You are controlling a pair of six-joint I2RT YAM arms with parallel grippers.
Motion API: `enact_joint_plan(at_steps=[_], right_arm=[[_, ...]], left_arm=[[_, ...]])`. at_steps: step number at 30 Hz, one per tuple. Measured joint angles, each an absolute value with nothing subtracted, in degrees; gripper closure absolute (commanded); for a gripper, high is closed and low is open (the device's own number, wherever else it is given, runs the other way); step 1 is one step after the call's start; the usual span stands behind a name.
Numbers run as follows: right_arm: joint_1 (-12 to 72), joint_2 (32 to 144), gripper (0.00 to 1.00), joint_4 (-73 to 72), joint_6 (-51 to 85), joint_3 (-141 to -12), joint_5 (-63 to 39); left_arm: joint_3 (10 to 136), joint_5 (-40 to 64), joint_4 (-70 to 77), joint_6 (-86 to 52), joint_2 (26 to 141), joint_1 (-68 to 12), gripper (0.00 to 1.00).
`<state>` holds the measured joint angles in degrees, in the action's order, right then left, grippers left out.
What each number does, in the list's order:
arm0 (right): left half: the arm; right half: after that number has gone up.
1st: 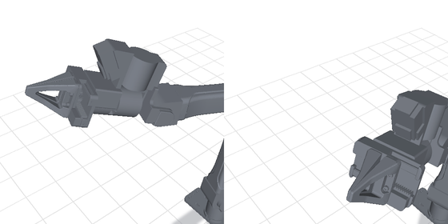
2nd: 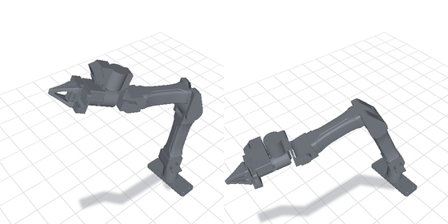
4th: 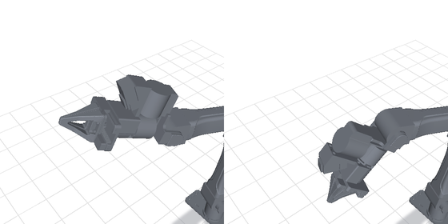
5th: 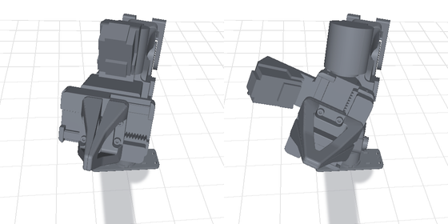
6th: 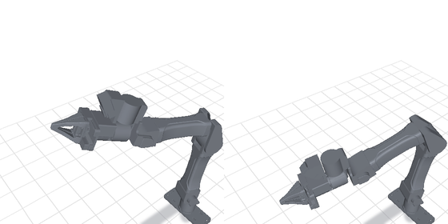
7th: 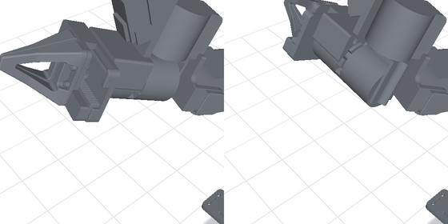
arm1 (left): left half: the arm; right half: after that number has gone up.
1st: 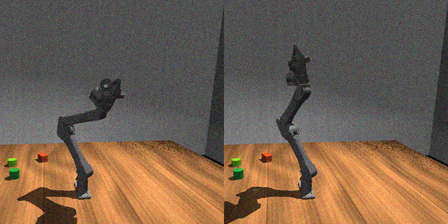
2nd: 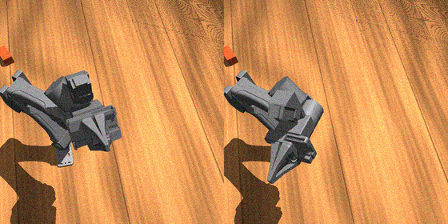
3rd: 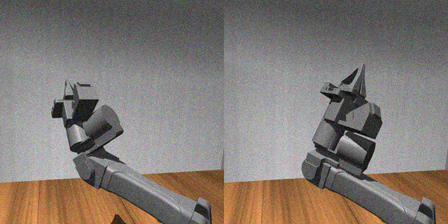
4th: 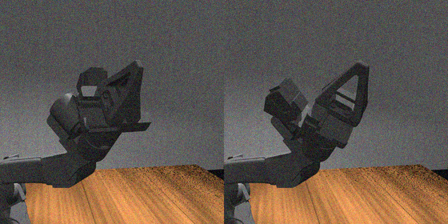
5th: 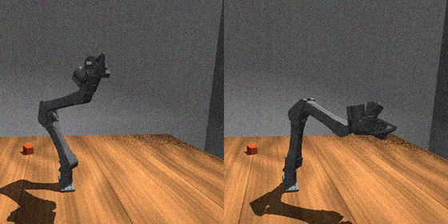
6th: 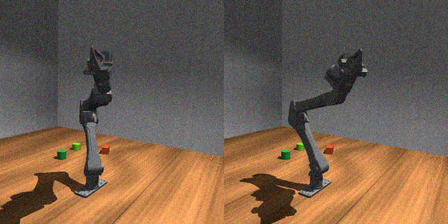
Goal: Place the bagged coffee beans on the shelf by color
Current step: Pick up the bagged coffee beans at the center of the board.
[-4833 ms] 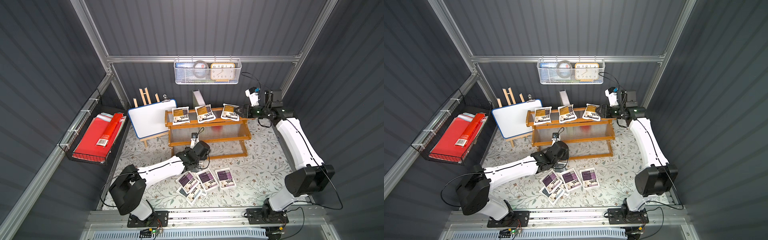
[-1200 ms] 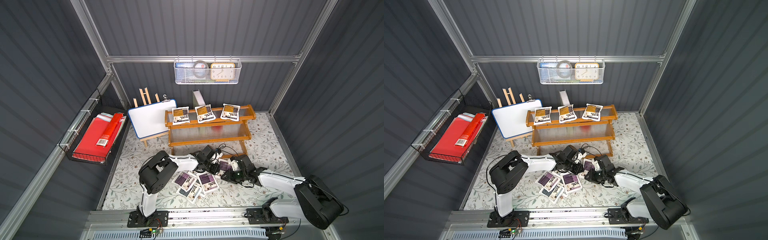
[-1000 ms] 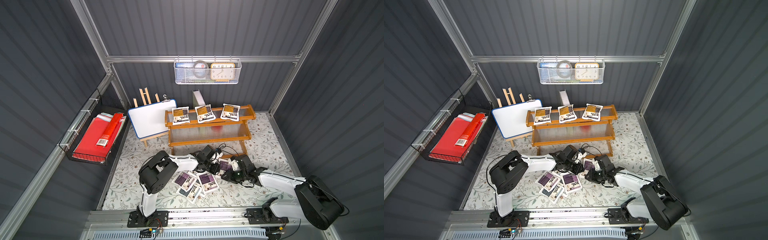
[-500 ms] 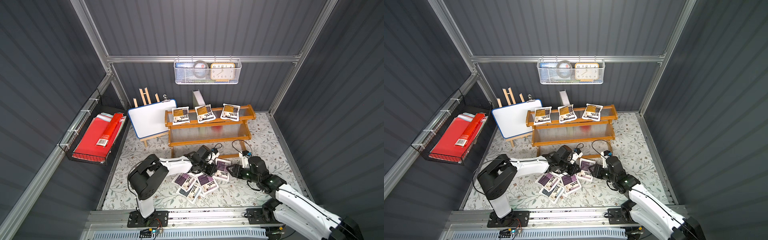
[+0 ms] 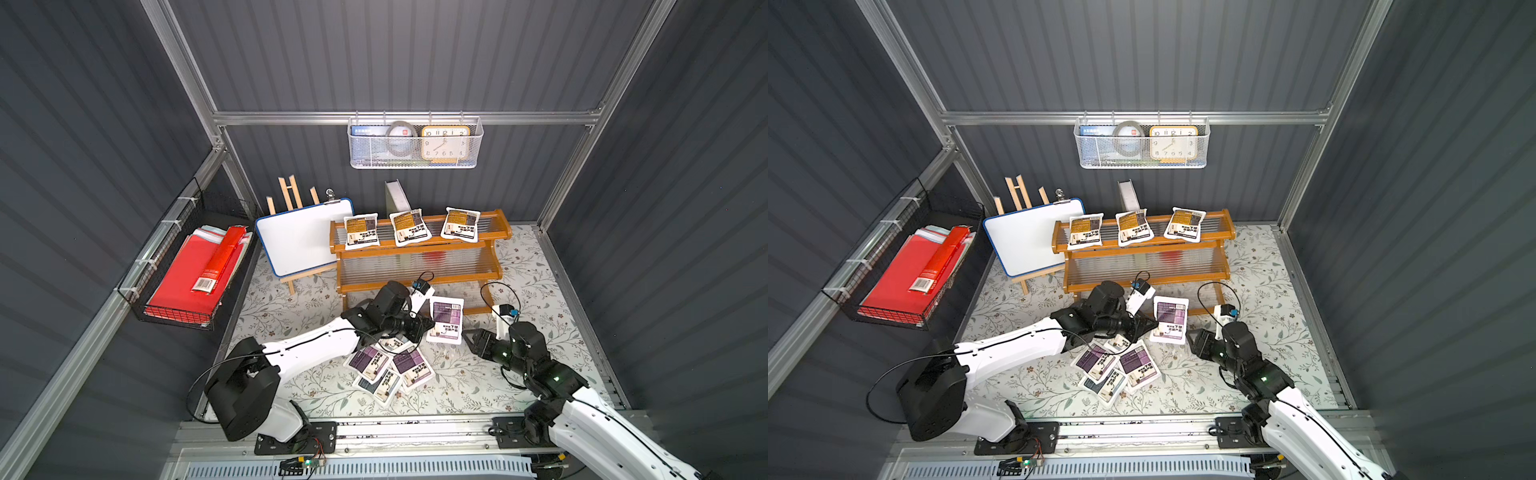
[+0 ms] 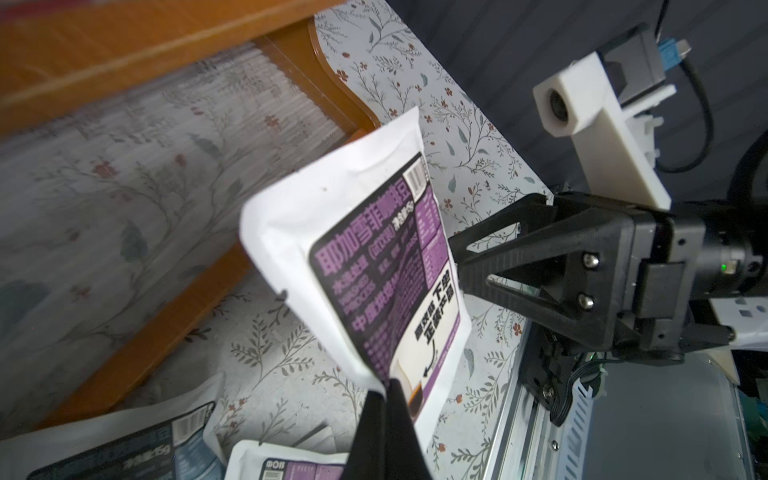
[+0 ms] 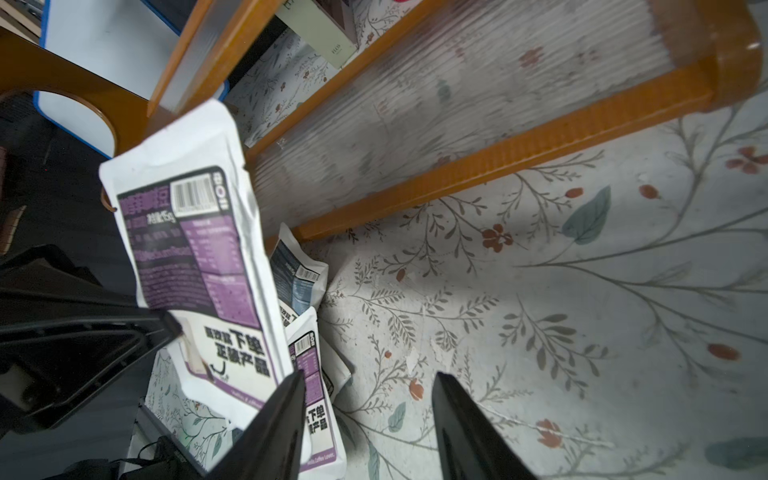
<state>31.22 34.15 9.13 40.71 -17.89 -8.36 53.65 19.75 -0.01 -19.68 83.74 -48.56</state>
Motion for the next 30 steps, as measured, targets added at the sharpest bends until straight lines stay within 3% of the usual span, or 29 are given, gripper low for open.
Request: enact_joint_plan(at_steps=[9,17,30], right_arm=[[31.18,34.11,0.46,2.72,39.86,-21.67,-12.23],[31.18,41.52,0.47,-0.43,37.65,-25.10,-14.92],[31.11,40.53,0.47,-3.46,37.08,-24.36,-13.41]], left_arm=[[53.82,13.72,4.29,-22.76,83.55,-48.31,1.00],[55.44,12.32,8.54,-23.92,85.54,-48.29,1.00],[55.55,10.22,13.37,-26.89,86.06,-46.76,1.00]])
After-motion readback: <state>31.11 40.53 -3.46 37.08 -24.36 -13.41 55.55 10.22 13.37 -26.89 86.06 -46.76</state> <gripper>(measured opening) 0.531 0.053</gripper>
